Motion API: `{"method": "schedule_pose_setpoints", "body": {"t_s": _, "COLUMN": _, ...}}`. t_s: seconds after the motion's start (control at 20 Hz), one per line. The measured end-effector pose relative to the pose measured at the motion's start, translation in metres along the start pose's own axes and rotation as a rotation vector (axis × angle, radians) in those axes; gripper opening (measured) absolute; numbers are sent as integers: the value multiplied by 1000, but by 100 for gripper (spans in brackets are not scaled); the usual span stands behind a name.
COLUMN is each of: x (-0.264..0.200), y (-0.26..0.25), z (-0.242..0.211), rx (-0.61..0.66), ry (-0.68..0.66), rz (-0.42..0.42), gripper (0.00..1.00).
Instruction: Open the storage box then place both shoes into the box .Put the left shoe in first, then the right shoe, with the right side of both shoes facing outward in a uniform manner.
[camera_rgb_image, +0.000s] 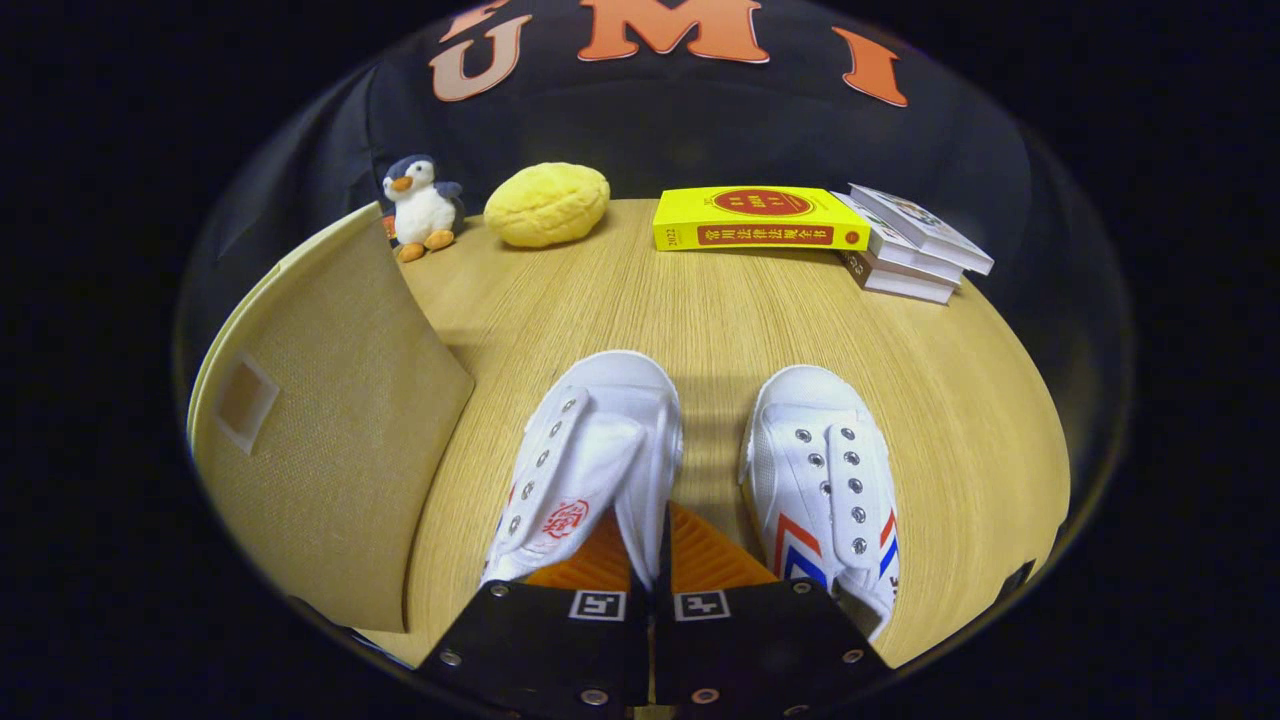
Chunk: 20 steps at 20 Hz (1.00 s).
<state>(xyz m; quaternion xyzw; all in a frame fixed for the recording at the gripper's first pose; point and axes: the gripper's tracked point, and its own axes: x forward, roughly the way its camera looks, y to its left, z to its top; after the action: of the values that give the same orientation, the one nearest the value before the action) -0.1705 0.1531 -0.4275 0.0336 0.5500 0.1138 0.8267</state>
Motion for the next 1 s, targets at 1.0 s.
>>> {"method": "schedule_pose_setpoints", "body": {"t_s": 1.0, "x": -117, "y": 49, "z": 129, "rx": 197, "ry": -110, "rz": 94, "gripper": 1}}
